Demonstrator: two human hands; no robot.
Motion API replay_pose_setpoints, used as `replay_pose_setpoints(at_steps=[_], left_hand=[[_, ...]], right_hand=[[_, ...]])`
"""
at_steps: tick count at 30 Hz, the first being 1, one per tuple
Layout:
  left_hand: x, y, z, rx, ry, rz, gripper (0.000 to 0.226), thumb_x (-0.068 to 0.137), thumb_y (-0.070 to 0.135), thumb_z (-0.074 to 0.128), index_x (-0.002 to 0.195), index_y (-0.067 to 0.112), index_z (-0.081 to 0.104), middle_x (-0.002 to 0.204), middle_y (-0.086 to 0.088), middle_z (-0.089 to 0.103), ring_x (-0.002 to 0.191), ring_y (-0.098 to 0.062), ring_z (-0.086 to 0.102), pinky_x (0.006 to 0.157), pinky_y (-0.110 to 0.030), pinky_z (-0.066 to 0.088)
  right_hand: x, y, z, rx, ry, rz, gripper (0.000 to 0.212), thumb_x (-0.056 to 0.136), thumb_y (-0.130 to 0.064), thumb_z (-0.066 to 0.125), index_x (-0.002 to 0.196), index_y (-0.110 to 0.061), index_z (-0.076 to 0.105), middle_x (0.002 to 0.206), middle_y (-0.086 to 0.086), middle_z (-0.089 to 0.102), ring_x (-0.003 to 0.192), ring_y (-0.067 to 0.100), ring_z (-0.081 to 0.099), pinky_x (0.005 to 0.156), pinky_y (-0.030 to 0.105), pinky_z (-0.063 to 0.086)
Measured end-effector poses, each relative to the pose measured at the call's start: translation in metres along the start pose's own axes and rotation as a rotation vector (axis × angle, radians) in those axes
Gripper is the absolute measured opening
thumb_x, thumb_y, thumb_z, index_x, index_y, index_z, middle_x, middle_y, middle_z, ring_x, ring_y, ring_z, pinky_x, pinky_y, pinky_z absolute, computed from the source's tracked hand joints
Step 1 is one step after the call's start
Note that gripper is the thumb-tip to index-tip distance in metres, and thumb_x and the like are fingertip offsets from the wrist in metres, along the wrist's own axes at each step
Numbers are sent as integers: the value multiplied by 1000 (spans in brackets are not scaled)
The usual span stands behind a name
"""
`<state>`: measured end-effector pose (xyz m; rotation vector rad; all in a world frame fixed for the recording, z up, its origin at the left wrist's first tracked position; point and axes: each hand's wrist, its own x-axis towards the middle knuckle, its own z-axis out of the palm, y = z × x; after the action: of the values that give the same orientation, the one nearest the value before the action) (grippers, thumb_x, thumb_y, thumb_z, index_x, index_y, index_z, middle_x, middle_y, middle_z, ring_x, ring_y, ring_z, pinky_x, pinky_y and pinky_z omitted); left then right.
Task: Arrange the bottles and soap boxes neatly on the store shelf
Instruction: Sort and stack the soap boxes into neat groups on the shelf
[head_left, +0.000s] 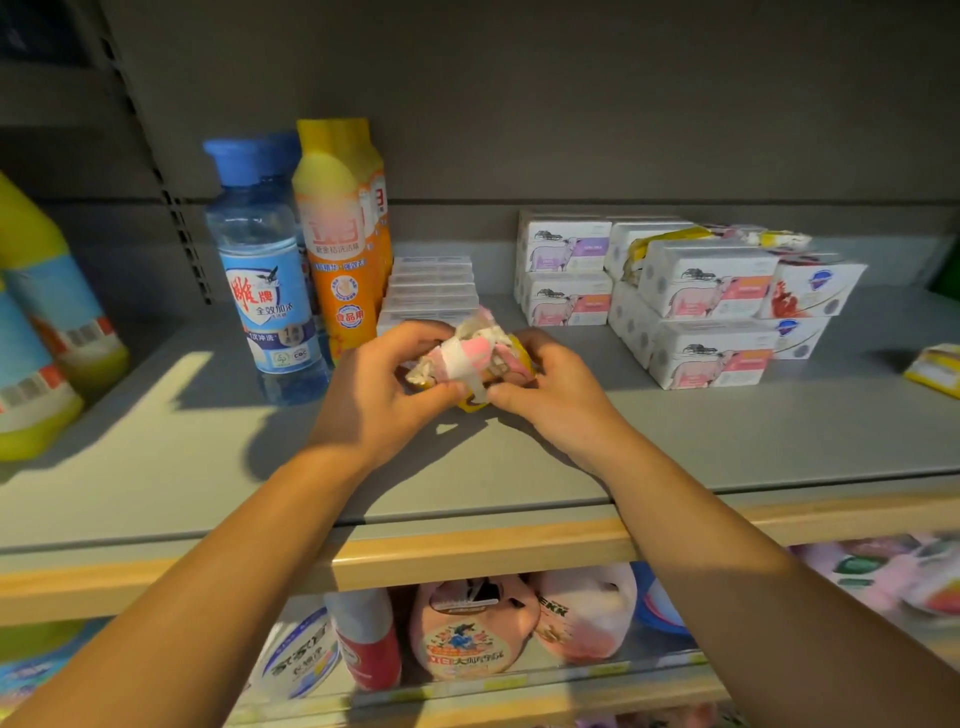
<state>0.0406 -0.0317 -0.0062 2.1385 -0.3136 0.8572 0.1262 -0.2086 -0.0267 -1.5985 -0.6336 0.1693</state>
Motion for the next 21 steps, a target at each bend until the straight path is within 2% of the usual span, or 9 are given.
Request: replay_pose_setpoints(at_steps=[2, 4, 8, 10, 12, 15, 17, 19, 21], left_hand=[[2, 1, 0, -126, -13, -114, 36, 79, 16, 80, 105, 34, 64, 95, 19, 72, 90, 1, 67, 70, -13, 53], [4, 4, 4, -230, -10, -195, 30, 81, 14, 77, 99, 35, 66, 91, 18, 74, 84, -3, 70, 66, -14, 53], [11, 17, 28, -352, -49, -386, 10, 85, 21, 73, 95, 17, 71, 88, -1, 77, 80, -20, 73, 68, -29, 60], [14, 33, 52, -412, -122, -418, 14, 88, 24, 70, 95, 13, 70, 87, -4, 75, 74, -17, 71, 66, -29, 59], [15, 53, 80, -442, -174, -389, 11, 91, 23, 66, 94, 12, 68, 81, 2, 73, 67, -8, 68, 61, -22, 55], [18, 79, 122, -474, -255, -369, 17, 93, 29, 62, 98, 15, 69, 78, 9, 74, 70, -5, 70, 63, -22, 53], [21, 91, 147, -370, -317, -337, 18, 90, 39, 63, 98, 24, 69, 86, 10, 74, 80, -5, 70, 71, -21, 51], [23, 98, 167, -124, -385, -253, 25, 88, 46, 64, 105, 29, 67, 102, 13, 71, 90, 2, 66, 82, -17, 49], [25, 104, 183, 99, -460, -165, 42, 87, 51, 64, 120, 26, 64, 121, 8, 67, 108, -8, 63, 93, -24, 46]], right_hand=[[-3, -5, -2, 64, 2, 16, 41, 70, -16, 72, 109, -22, 62, 98, 5, 71, 91, 22, 70, 76, 39, 59], [-9, -10, -6, 135, 18, 40, 41, 73, -14, 71, 112, -20, 63, 102, 6, 72, 94, 24, 71, 77, 42, 59], [-35, -22, -32, 183, 127, 66, 31, 78, -20, 70, 109, -23, 67, 107, 9, 72, 100, 27, 70, 80, 47, 59], [-54, -27, -57, 187, 193, 55, 25, 83, -17, 69, 106, -27, 69, 105, 7, 73, 98, 27, 71, 75, 43, 60], [-75, -31, -88, 153, 269, 41, 26, 80, -19, 69, 103, -29, 71, 101, 4, 74, 94, 23, 72, 69, 38, 59], [-111, -32, -139, 73, 399, 51, 25, 78, -19, 70, 98, -35, 72, 93, -3, 74, 83, 14, 72, 62, 31, 57], [-131, -29, -177, -4, 525, 73, 25, 84, -17, 70, 95, -39, 72, 89, -6, 75, 82, 14, 71, 64, 32, 57], [-145, -24, -218, -137, 677, 119, 20, 84, -23, 71, 91, -42, 70, 88, -8, 74, 81, 17, 69, 69, 34, 54], [-152, -19, -258, -287, 780, 169, 10, 83, -28, 71, 90, -36, 67, 92, -5, 73, 80, 18, 65, 71, 34, 51]])
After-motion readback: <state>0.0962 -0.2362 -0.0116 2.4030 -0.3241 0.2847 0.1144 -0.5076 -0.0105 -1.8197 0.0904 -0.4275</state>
